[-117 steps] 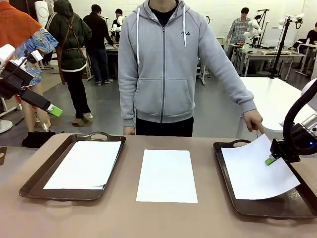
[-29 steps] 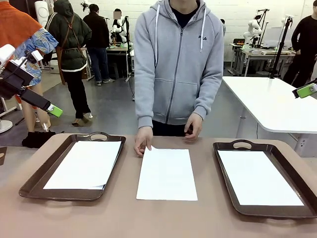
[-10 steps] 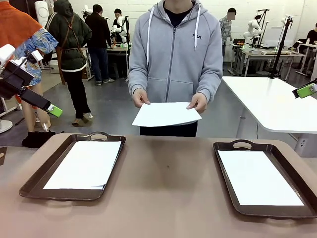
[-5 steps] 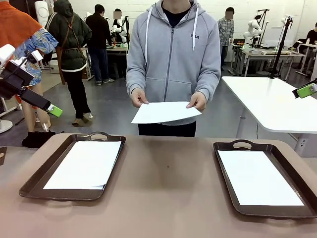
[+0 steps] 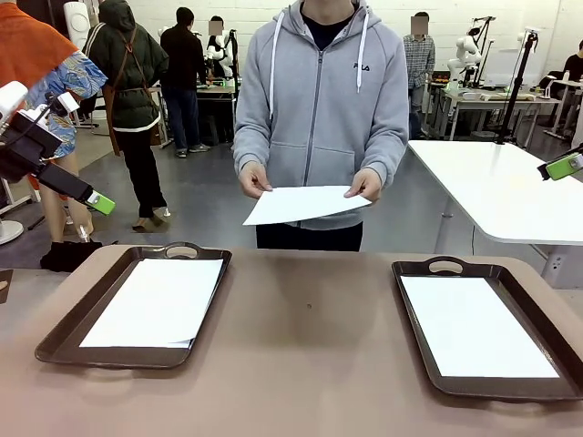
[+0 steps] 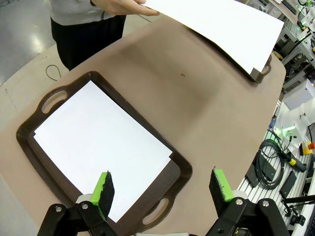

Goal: Sort the A4 documents.
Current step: Receive the A4 Paper.

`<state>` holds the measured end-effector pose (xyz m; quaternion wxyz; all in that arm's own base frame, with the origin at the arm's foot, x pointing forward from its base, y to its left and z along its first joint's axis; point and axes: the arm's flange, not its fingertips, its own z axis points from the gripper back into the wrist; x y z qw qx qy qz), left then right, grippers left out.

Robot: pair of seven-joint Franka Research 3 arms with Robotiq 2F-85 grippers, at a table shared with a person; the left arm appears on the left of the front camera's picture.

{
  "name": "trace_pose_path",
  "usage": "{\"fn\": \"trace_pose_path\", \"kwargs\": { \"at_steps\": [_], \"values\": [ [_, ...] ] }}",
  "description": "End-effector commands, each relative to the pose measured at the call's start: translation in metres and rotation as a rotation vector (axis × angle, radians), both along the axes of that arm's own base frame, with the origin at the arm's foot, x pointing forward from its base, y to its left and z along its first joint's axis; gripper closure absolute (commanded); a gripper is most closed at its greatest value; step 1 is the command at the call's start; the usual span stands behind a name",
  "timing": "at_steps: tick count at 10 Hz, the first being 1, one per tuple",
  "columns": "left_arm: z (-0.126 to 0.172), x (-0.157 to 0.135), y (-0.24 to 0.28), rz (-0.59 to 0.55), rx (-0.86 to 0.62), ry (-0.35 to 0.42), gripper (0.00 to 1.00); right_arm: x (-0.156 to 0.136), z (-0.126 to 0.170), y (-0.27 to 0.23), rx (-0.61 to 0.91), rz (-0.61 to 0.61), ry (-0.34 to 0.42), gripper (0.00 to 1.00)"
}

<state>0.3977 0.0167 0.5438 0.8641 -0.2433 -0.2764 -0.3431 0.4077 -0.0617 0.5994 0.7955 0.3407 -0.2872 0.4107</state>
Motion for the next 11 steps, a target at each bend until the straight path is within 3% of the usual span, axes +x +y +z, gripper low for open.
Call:
{"fn": "trace_pose_path", "kwargs": {
  "at_steps": [1,11],
  "values": [
    [0.0,-0.0003,0.0017,-0.011,-0.017,-0.008,0.0,-0.0013,0.0013,0.0004,0.005,0.006,-0.001,0.0],
    [0.0,-0.0003,0.0017,-0.011,-0.017,-0.008,0.0,-0.0013,0.0013,0.0004,0.005,0.006,-0.001,0.0]
  ]
}}
